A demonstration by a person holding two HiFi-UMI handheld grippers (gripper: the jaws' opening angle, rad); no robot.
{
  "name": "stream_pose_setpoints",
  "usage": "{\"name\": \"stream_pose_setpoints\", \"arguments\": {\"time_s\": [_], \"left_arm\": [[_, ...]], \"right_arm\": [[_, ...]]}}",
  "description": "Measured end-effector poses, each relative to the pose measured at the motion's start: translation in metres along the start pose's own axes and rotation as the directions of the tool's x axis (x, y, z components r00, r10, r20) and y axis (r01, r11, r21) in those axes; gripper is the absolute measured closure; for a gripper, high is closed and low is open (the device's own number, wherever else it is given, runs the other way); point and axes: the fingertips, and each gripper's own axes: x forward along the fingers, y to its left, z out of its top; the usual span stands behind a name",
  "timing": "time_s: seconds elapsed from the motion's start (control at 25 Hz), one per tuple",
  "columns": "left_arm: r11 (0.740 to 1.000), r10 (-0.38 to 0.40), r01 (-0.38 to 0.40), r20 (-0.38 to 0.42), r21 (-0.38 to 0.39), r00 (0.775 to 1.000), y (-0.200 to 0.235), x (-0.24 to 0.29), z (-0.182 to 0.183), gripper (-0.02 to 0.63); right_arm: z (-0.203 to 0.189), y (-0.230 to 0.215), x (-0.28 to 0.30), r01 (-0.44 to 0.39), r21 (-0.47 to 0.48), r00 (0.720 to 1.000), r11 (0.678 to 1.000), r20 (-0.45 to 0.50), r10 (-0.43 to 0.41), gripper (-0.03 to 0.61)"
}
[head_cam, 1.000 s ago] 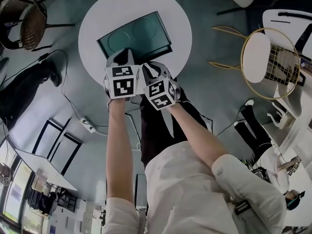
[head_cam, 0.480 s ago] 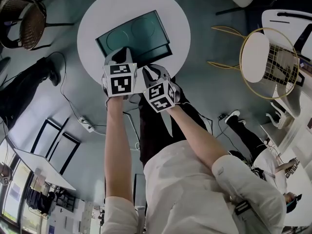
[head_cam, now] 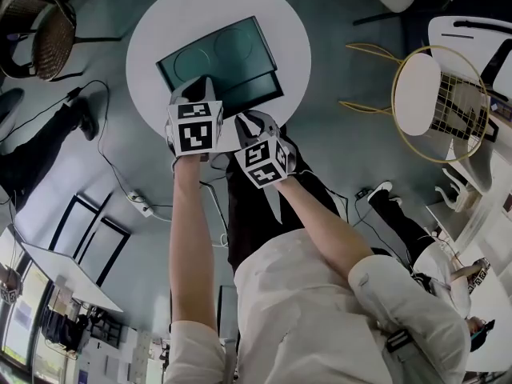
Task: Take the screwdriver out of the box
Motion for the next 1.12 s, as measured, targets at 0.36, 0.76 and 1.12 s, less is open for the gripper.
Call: {"name": "stream_pose_setpoints", "arguments": {"time_s": [0.36, 0.76, 1.12], "left_arm": [[1.000, -0.001, 0.001, 0.004, 0.005, 1.000, 0.000, 0.000, 0.001, 0.599], [1.000, -0.007, 0.008, 0.016, -0.019, 1.000, 0.001, 0.000, 0.000, 0.600], [1.000, -0.006, 0.007, 0.016, -0.017, 1.000, 0.002, 0.000, 0.000, 0.600]], "right_arm": [[-0.008, 0.004, -0.005, -0.006, 0.001, 1.000, 1.000, -0.020, 0.006, 0.520], [-0.019, 0.010, -0.010, -0.008, -0.001, 0.999, 1.000, -0.043, 0.008, 0.520], [-0.029, 0.015, -0.015, -0.010, 0.000, 0.998, 1.000, -0.058, 0.010, 0.520]]}}
